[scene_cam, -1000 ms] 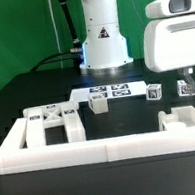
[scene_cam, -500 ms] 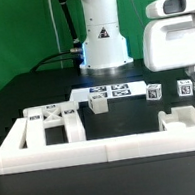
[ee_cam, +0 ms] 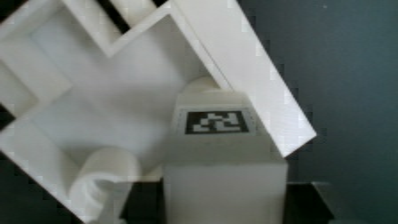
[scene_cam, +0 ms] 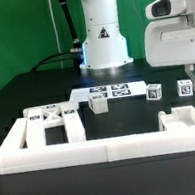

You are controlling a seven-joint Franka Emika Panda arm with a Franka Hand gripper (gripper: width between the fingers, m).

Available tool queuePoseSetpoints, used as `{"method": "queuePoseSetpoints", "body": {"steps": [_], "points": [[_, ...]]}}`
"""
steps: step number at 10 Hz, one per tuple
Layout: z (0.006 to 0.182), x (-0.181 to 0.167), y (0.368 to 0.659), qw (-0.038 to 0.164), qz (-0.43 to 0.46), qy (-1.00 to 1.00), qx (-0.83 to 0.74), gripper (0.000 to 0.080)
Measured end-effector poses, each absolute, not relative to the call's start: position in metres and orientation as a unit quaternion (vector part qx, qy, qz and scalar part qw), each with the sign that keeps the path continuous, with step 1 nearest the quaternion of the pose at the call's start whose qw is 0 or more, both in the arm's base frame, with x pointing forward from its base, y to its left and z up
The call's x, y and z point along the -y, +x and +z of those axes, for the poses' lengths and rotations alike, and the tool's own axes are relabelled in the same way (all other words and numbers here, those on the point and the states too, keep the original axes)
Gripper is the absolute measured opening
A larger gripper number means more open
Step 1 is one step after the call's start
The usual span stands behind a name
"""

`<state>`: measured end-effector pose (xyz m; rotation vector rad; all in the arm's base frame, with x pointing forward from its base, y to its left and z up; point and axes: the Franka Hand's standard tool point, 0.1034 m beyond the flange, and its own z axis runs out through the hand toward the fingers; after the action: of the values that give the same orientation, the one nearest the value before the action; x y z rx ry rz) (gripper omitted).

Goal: Assemble chair

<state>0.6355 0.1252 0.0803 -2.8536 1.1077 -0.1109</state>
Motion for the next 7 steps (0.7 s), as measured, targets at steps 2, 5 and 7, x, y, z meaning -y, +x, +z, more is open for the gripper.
{"method": "queuePoseSetpoints", "body": {"steps": [2, 5, 7], "points": [[0.0801, -0.1258, 0.6356, 0.044, -0.028, -0.886, -0.461, 0.0290], [0.0800, -0.1245, 0.6366, 0.048, -0.017, -0.842, -0.538, 0.0290], [0.0799, -0.1251, 0.6363, 0.051, -0.013, -0.814, -0.579, 0.0290]]}}
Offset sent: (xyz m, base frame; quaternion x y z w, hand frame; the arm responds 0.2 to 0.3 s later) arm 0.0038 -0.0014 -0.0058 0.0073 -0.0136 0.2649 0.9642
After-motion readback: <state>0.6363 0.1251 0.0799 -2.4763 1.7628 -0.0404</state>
